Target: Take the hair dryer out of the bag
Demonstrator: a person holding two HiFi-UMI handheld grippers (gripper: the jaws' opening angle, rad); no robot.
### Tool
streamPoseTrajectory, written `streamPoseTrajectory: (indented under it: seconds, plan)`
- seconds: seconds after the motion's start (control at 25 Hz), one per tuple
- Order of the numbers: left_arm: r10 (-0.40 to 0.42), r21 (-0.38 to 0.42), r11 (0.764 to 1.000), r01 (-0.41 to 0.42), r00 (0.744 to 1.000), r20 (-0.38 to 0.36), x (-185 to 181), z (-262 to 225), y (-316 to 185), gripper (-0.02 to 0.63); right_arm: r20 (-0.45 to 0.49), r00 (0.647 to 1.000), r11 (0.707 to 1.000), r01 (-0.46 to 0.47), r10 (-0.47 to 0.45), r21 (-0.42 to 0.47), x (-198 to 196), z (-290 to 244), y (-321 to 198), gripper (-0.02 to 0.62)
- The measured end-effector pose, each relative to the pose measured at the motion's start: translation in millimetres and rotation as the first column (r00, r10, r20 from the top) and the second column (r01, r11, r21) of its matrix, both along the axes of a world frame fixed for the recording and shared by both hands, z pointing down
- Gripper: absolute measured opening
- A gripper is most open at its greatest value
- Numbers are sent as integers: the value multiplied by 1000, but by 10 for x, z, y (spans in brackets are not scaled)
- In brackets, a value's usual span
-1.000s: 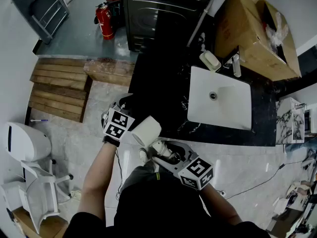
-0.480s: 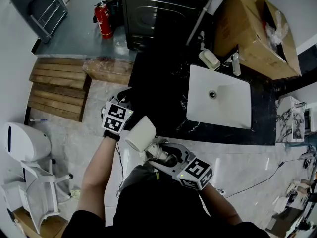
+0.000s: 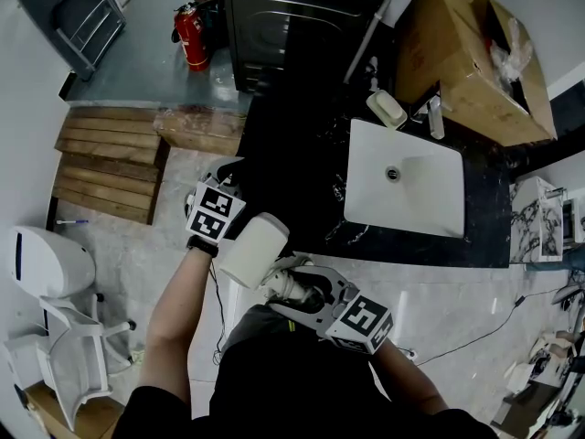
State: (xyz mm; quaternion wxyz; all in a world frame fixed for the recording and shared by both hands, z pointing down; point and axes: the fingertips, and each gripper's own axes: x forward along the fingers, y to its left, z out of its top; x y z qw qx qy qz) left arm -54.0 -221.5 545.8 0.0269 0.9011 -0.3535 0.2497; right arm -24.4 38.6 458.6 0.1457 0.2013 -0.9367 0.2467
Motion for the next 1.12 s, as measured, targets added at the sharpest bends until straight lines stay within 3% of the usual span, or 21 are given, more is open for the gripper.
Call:
streamPoseTrajectory:
  seconds: [0.16, 0.28, 0.4, 0.56, 0.76, 1.0, 1.12]
  plan:
    - [95, -38, 995, -92, 992, 80, 58, 201, 299, 43, 6, 998, 998, -70, 70, 8, 154, -50, -177, 256]
    - [179, -106, 981, -165, 974, 139, 106, 313, 602, 136, -21, 992, 992, -127, 127, 1, 342, 26, -289, 256]
    - [237, -136, 967, -214, 954, 183, 96, 374, 815, 188, -27, 984, 984, -178, 178, -3, 496, 51, -370, 256]
    - [288, -193, 944, -267, 954, 88, 127, 372, 1022, 296, -14, 973, 973, -232, 232, 16, 622, 20, -474, 256]
    - [301, -184, 933, -309, 951, -69, 167, 134, 1218, 331, -13, 967, 966, -253, 254, 49, 752, -17, -582, 258]
    - [308, -189, 928, -320, 947, -94, 144, 41, 1362, 347, 4, 965, 964, -262, 262, 53, 865, -59, -716, 258]
    - [327, -219, 915, -339, 941, -92, 167, 53, 1422, 362, 8, 965, 964, -261, 261, 51, 917, -75, -795, 258]
